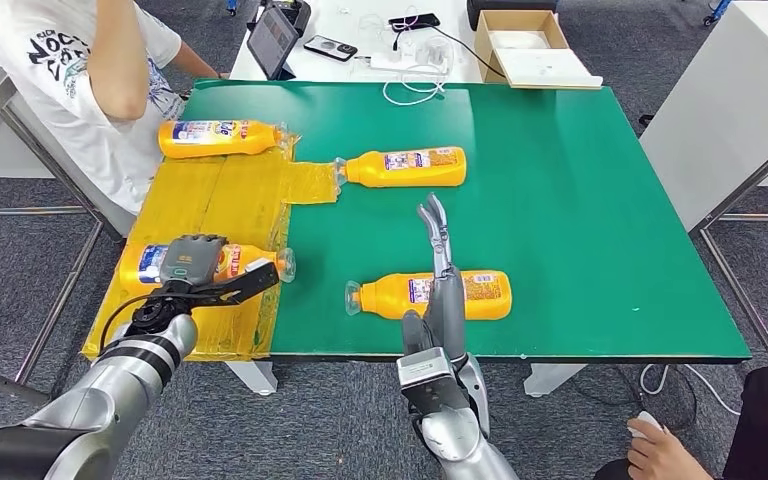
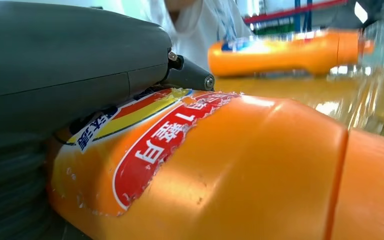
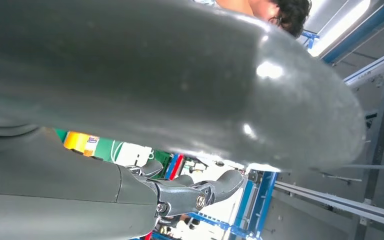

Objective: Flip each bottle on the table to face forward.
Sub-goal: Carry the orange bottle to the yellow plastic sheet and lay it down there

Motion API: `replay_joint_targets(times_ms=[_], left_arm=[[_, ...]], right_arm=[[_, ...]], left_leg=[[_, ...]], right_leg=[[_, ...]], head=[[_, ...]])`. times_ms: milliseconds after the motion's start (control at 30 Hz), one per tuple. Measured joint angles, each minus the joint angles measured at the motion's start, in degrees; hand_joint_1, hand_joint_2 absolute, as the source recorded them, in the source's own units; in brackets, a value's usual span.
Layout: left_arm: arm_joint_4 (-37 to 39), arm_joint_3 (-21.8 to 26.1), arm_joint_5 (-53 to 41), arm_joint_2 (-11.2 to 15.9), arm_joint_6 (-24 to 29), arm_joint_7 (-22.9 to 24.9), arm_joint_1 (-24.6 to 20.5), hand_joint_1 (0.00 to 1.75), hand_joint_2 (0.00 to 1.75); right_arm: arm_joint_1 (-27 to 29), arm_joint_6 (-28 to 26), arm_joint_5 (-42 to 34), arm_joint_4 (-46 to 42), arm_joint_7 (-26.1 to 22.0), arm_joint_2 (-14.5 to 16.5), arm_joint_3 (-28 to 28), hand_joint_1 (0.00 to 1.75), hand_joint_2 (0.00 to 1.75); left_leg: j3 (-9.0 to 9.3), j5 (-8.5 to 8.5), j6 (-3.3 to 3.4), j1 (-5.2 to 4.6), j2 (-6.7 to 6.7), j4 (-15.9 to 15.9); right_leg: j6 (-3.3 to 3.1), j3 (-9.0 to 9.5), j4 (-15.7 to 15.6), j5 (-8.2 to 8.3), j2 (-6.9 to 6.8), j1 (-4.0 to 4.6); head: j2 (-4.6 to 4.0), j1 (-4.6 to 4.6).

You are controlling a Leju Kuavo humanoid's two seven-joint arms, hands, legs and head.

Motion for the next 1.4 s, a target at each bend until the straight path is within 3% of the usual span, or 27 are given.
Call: replay_joint_targets(times_ms=[67, 100, 133, 200, 233, 267, 467, 800, 1067, 1167, 1300, 1400], left_arm=[[0.76, -0.01, 1.26, 0.15, -1.50, -0.78, -0.42, 1.75, 1.75], [1.08, 0.00, 1.89, 0.20, -2.22, -1.15, -0.63, 1.54, 1.75], [1.31, 0.03, 2.39, 0.25, -2.90, -1.43, -0.83, 1.10, 1.75], [1.71, 0.23, 3.48, 0.31, -4.56, -1.98, -1.21, 0.23, 0.87], [1.87, 0.46, 4.18, 0.31, -5.36, -2.30, -1.33, 0.00, 0.44], [2.05, 0.85, 5.08, 0.31, -6.25, -2.65, -1.40, 0.00, 0.00], [2.64, 4.84, 11.65, -0.32, -12.20, -4.18, -1.69, 0.00, 0.00], [2.86, 8.21, 14.03, -1.02, -15.35, -5.11, -2.32, 0.00, 0.00], [2.85, 12.79, 22.55, -2.28, -22.90, -8.82, -3.07, 0.00, 0.00], [2.60, 16.01, 29.66, -3.40, -23.10, -13.07, -2.89, 0.00, 0.00], [-0.26, 21.62, 42.11, -6.53, -16.48, -24.06, -0.75, 0.00, 1.75], [-4.71, 23.89, 48.77, -9.06, -14.00, -28.67, 0.92, 0.00, 1.75]], right_arm=[[-0.06, 0.22, -0.07, 0.07, 0.09, 0.00, 0.01, 0.00, 0.00], [-0.09, 0.30, -0.09, 0.11, 0.13, 0.00, 0.02, 0.00, 0.00], [-0.12, 0.39, -0.11, 0.16, 0.14, 0.00, 0.04, 0.00, 0.00], [-0.16, 0.58, -0.15, 0.31, 0.24, 0.01, 0.07, 0.00, 0.00], [-0.17, 0.65, -0.16, 0.41, 0.30, 0.03, 0.08, 0.00, 0.00], [-0.19, 0.70, -0.16, 0.55, 0.36, 0.06, 0.09, 0.00, 0.00], [-0.26, 1.25, 0.02, 1.57, 0.75, 0.15, 0.09, 0.00, 0.00], [-0.57, 1.72, 0.16, 2.70, 0.93, 0.15, 0.07, 0.00, 0.00], [-1.53, 3.12, 0.05, 4.83, 1.36, 0.15, -0.31, 0.00, 0.00], [-1.58, 3.25, 0.53, 5.80, 1.49, 0.15, -0.79, 0.00, 0.00], [-1.37, 2.74, 2.45, 6.75, 2.29, 0.15, -1.06, 0.00, 0.00], [-1.15, 2.69, 3.27, 7.49, 2.96, 0.17, -1.33, 0.00, 0.00]], left_leg=[[0.00, 0.00, 0.00, 0.00, -0.01, 0.00], [0.00, 0.00, 0.00, 0.00, -0.02, 0.00], [-0.01, 0.00, 0.00, 0.00, -0.02, 0.00], [0.00, 0.00, 0.00, 0.00, -0.03, 0.00], [0.00, 0.00, 0.00, 0.00, -0.04, 0.00], [0.01, 0.00, 0.00, -0.01, -0.04, 0.00], [0.14, 0.00, 0.00, -0.01, -0.15, 0.00], [0.29, 0.05, -0.04, -0.01, -0.21, -0.01], [0.45, 0.05, -0.03, -0.02, -0.32, -0.01], [0.50, 0.07, -0.02, -0.03, -0.31, -0.01], [0.41, 0.08, 0.00, -0.03, -0.26, 0.00], [0.33, 0.08, 0.00, -0.03, -0.25, 0.00]], right_leg=[[0.00, 0.01, 0.00, 0.00, 0.00, 0.00], [0.00, 0.01, 0.00, 0.00, 0.00, 0.00], [0.00, 0.02, 0.00, 0.00, -0.01, 0.00], [0.00, 0.04, 0.00, -0.01, -0.01, -0.01], [0.00, 0.05, 0.00, -0.01, -0.01, -0.01], [0.00, 0.06, 0.00, -0.01, -0.01, -0.01], [-0.01, 0.21, 0.00, -0.01, -0.05, -0.01], [-0.01, 0.38, -0.01, -0.01, -0.09, -0.01], [-0.02, 0.59, -0.02, -0.03, -0.25, -0.02], [-0.02, 0.61, -0.02, -0.03, -0.25, -0.03], [0.00, 0.47, -0.02, 0.01, -0.24, -0.02], [0.01, 0.42, -0.02, 0.01, -0.24, -0.02]], head=[[0.00, 0.01], [0.00, 0.01], [0.00, 0.01], [0.00, 0.01], [0.00, 0.01], [0.00, 0.01], [0.00, 0.01], [0.00, 0.00], [0.00, 0.01], [0.00, 0.01], [0.00, 0.02], [0.00, 0.01]])
